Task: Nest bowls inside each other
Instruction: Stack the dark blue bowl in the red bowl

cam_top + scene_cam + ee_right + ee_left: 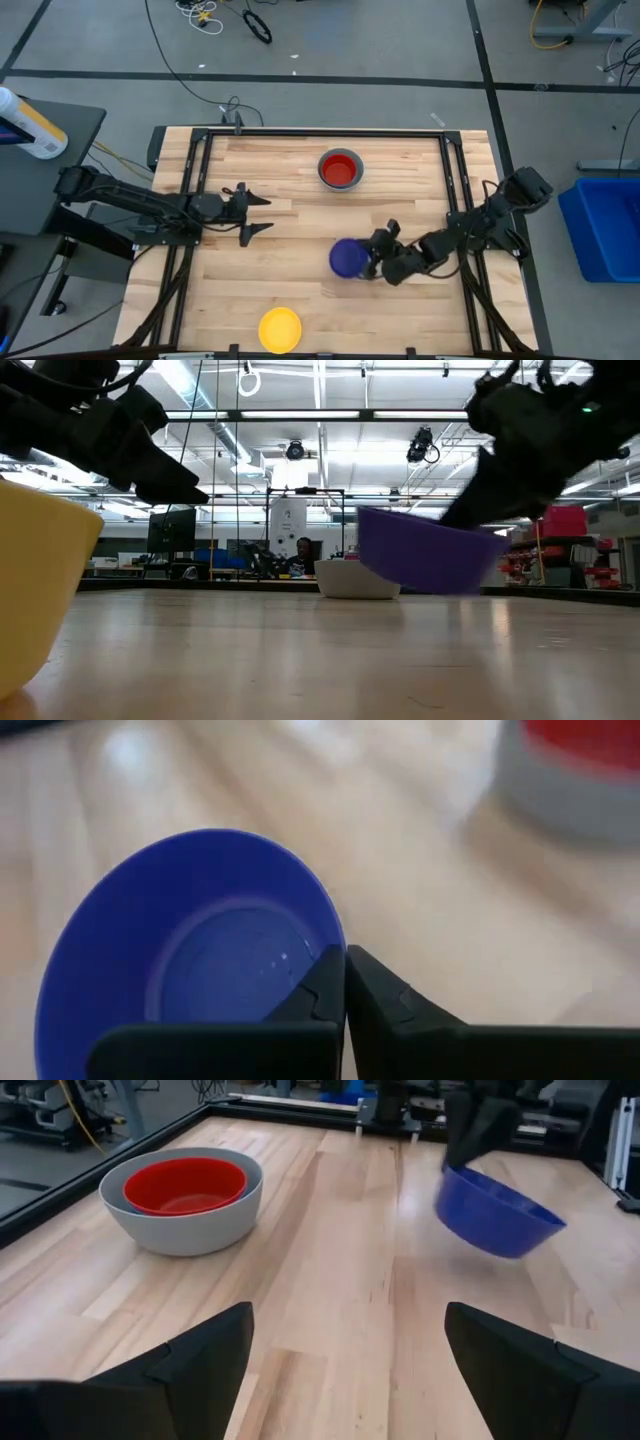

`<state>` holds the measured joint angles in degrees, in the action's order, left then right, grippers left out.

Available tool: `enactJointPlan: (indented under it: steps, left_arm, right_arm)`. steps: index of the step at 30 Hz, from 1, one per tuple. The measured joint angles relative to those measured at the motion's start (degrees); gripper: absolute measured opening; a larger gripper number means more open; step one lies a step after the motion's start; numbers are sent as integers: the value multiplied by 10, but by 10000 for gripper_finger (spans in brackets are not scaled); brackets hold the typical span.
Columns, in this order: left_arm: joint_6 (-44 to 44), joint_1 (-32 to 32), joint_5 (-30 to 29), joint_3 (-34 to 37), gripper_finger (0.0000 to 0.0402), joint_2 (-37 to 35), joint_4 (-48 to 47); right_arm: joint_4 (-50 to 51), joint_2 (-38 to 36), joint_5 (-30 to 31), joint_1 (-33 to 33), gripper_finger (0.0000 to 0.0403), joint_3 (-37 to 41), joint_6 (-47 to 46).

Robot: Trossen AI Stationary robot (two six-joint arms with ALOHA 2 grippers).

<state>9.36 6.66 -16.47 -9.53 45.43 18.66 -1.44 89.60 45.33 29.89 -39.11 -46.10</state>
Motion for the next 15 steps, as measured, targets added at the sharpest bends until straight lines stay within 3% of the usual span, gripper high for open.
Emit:
enactJointPlan:
  steps: [8,15]
  left_arm:
    - [-11,0,-4,14,336,0,21]
    - [-12,0,-4,14,336,0,19]
  right_arm:
    - [-114,0,116,-99,1,0,168]
    - [-224,0,91,-220,1,0,323]
